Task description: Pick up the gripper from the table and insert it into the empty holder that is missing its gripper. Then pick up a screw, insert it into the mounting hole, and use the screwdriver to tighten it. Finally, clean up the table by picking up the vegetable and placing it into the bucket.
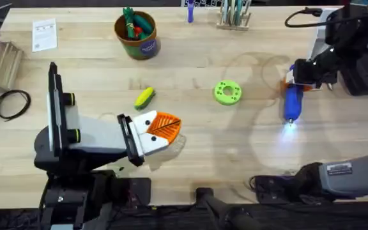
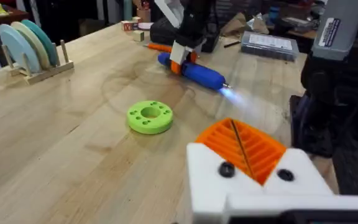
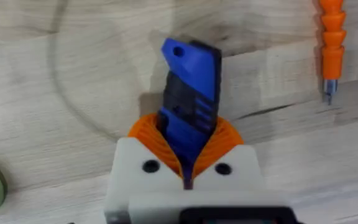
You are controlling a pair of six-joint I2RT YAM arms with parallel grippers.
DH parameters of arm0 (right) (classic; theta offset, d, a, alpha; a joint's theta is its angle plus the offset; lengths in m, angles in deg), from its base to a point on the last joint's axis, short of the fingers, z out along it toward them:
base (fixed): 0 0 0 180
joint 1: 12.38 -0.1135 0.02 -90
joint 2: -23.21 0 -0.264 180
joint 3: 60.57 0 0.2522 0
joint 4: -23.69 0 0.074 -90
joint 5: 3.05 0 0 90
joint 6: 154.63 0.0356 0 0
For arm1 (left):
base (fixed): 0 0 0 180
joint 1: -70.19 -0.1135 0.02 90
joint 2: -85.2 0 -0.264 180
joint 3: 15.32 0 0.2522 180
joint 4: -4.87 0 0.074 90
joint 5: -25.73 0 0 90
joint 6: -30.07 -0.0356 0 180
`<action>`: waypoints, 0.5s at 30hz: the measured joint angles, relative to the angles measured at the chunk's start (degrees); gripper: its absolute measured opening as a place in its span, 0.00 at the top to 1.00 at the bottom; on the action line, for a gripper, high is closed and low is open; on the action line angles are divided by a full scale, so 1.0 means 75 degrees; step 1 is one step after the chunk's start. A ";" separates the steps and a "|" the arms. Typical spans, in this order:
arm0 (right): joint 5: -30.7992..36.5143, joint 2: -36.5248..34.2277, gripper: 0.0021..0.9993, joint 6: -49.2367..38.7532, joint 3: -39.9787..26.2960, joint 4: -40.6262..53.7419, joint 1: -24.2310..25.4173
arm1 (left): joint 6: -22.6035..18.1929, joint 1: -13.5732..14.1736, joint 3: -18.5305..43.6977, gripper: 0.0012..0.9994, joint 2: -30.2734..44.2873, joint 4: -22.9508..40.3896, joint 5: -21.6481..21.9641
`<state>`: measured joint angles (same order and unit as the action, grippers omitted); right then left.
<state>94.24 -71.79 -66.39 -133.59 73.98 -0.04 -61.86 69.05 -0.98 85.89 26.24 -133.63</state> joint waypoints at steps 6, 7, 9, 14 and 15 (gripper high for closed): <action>-0.0095 0.0215 0.98 0.0002 -0.0006 0.0135 -0.0044 | 0.0000 0.0000 0.0000 1.00 0.0000 0.0000 0.0000; -0.0123 0.0362 0.98 0.0000 -0.0012 0.0190 -0.0073 | 0.0000 0.0000 0.0000 1.00 0.0000 0.0000 0.0000; -0.0184 0.0756 0.98 0.0002 -0.0118 0.0333 -0.0184 | 0.0000 0.0000 0.0000 1.00 -0.0001 0.0003 -0.0006; -0.0283 0.2064 0.98 0.0113 -0.0785 0.0349 -0.0626 | 0.0000 0.0000 0.0000 1.00 -0.0002 0.0003 -0.0006; -0.0293 0.2321 0.98 0.0194 -0.0944 0.0316 -0.0727 | 0.0000 0.0000 0.0000 1.00 0.0000 0.0003 -0.0009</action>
<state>92.04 -54.38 -64.93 -140.67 76.35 -5.49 -61.86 69.05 -0.98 85.89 26.26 -133.70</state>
